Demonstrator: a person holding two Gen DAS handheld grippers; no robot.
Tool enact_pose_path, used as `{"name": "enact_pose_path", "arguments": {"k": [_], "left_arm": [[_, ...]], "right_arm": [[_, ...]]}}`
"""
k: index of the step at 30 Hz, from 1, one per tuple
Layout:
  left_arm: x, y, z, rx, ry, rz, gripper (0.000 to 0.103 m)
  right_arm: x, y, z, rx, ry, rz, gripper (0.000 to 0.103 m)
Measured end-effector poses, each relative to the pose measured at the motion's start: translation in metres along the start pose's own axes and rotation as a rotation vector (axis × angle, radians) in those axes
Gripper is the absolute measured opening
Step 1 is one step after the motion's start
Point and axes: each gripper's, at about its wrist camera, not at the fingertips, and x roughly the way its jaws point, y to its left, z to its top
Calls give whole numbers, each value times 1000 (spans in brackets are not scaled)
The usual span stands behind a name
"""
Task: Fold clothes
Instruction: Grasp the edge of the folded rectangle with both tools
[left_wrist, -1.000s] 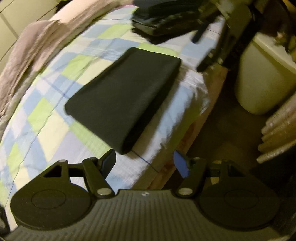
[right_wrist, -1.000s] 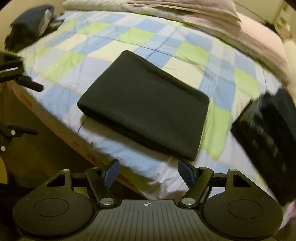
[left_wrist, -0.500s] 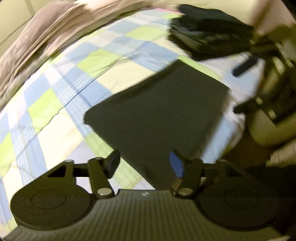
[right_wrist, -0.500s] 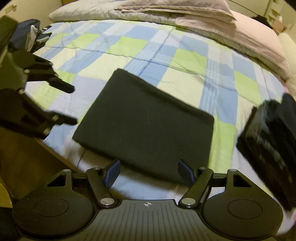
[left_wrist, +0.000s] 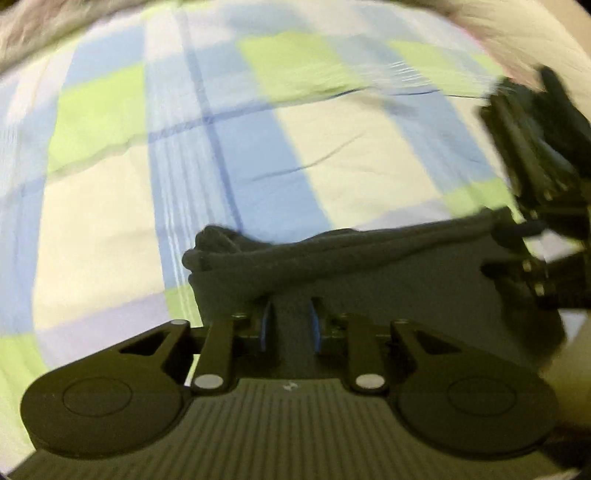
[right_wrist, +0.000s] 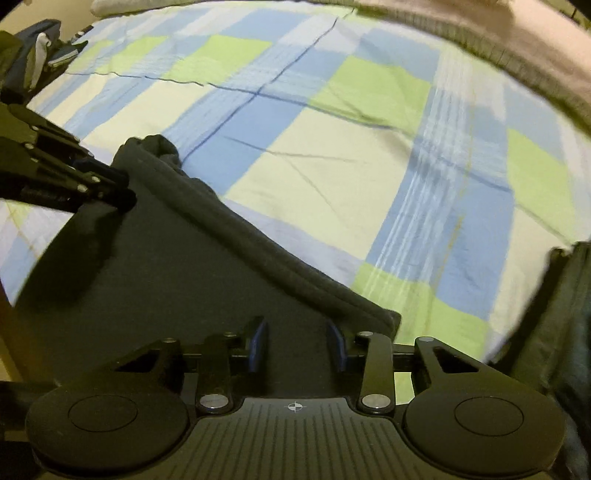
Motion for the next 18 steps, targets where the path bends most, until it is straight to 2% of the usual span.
{"name": "enact_pose_path", "arguments": {"k": [2, 5, 8, 10, 14, 18], "left_arm": [[14, 6, 5, -35, 33, 2, 18], [3, 2, 7, -1, 48, 17, 18], [-20, 0, 9, -12, -2, 12, 18], [-25, 3, 14, -42, -29, 14, 18], [12, 7, 22, -30, 7, 7, 17], [22, 2, 24, 60, 0, -3, 15]], "right_arm": [[10, -3, 4, -35, -17, 18, 38], [12, -10, 11, -27, -31, 52, 38], [-3, -18, 13, 36, -44, 88, 38], [-17, -19, 8, 44, -56, 82, 38], [-19, -18, -5, 39, -21, 59, 38], [-19, -13, -20, 29, -38, 34, 38]]}}
